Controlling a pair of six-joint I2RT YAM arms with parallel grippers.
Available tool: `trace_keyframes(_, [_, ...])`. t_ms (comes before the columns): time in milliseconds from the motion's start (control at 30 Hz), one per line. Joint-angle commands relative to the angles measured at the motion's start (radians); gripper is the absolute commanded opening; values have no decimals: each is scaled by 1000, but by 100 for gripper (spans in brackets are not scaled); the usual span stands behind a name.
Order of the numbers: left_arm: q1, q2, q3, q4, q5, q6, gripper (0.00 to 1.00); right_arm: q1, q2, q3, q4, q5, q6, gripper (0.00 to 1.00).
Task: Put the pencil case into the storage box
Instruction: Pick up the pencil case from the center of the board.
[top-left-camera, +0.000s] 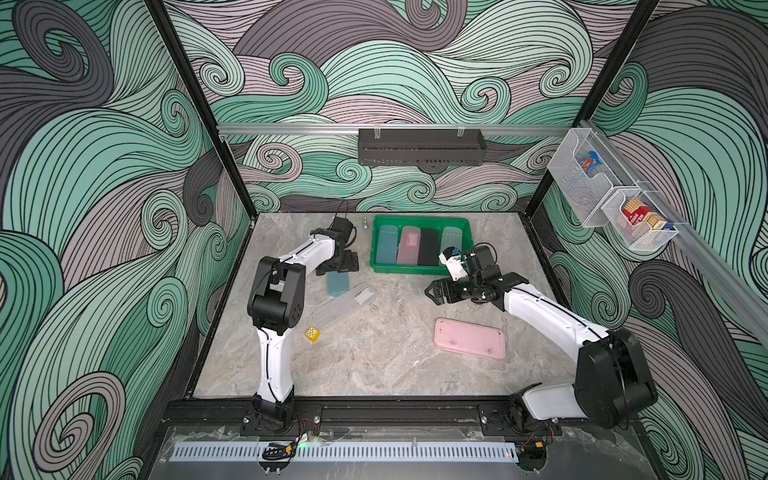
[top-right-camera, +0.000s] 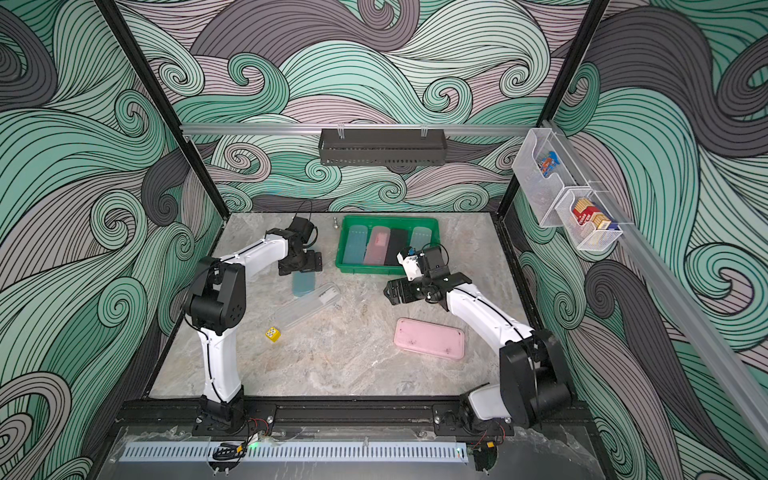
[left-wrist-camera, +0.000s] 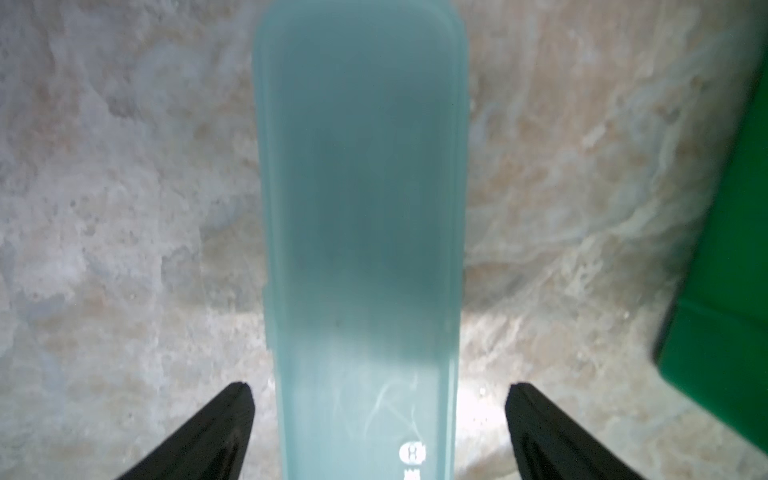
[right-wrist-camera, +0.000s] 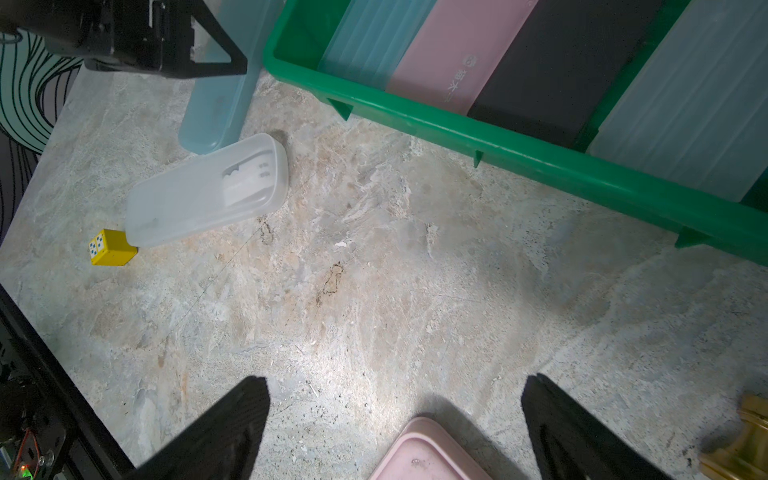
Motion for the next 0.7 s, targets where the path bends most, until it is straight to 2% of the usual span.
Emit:
trace_keyframes(0, [13,50,59,-57,24,24,99,4,-7,-7,9,9,-14,99])
trace_keyframes(100, [22,101,111,-92,22,29,99,7,-3,-6,7,6,-14,99])
trace_keyframes(433, [33,166,130,-75,44,46,97,16,-1,-7,8,14,-18,99])
trace_keyframes(667, [33,172,94,-50,53,49,80,19,-6,-11,8,28,-22,99])
